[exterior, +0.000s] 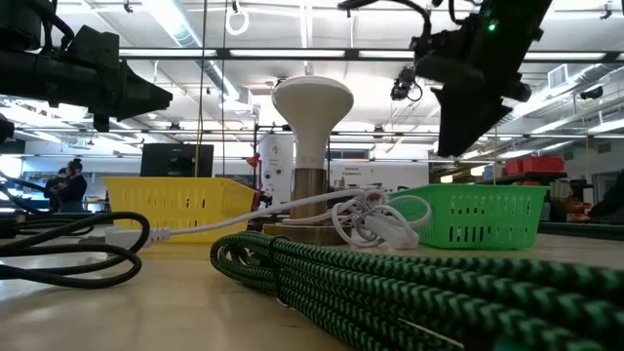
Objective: Pick & Place USB Port
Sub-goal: Put the black blue charger cable into the yellow basket
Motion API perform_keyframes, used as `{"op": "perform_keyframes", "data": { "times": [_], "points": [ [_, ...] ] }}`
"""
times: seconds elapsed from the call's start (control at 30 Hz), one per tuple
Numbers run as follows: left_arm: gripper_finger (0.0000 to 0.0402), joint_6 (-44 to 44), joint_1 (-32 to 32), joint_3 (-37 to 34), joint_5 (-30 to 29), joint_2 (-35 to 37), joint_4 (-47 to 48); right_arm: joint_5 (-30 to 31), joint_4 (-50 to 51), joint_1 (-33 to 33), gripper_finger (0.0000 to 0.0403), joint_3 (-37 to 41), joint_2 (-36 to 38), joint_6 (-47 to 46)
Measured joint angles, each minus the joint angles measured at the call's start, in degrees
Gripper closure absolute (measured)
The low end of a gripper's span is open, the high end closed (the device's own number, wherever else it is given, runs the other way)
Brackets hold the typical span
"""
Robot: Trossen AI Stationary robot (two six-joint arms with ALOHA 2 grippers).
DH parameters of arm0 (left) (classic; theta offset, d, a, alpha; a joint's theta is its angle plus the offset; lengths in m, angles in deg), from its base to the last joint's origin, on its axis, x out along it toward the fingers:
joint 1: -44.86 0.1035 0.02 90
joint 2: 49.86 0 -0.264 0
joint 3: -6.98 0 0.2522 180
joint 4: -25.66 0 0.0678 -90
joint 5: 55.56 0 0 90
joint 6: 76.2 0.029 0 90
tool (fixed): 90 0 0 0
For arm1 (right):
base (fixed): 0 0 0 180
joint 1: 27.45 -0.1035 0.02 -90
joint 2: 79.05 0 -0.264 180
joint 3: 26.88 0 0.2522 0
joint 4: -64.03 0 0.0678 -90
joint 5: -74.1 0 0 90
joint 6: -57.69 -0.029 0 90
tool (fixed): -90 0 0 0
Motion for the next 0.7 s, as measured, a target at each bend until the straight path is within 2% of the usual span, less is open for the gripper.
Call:
{"op": "perform_keyframes", "data": {
  "times": [0.13,0.27,0.43,0.6,0.7],
  "points": [
    [0.0299,0.0,0.0,0.0,0.0,0.0,0.0,0.4,4.7,-0.1,0.0269,0.0,3.1,0.2],
    [0.0299,0.0,0.0,0.0,0.0,0.0,0.0,-0.3,12.1,0.2,0.0274,0.0,5.0,-4.4],
    [0.0299,0.0,0.0,0.0,0.0,0.0,0.0,6.0,19.2,1.7,0.0261,0.3,5.1,-6.3],
    [0.0299,0.0,0.0,0.0,0.0,0.0,0.0,8.0,21.1,9.0,0.0238,3.4,5.4,-4.8],
    [0.0299,0.0,0.0,0.0,0.0,0.0,0.0,8.0,17.5,15.0,0.0228,6.3,5.4,1.5]
  ]
}}
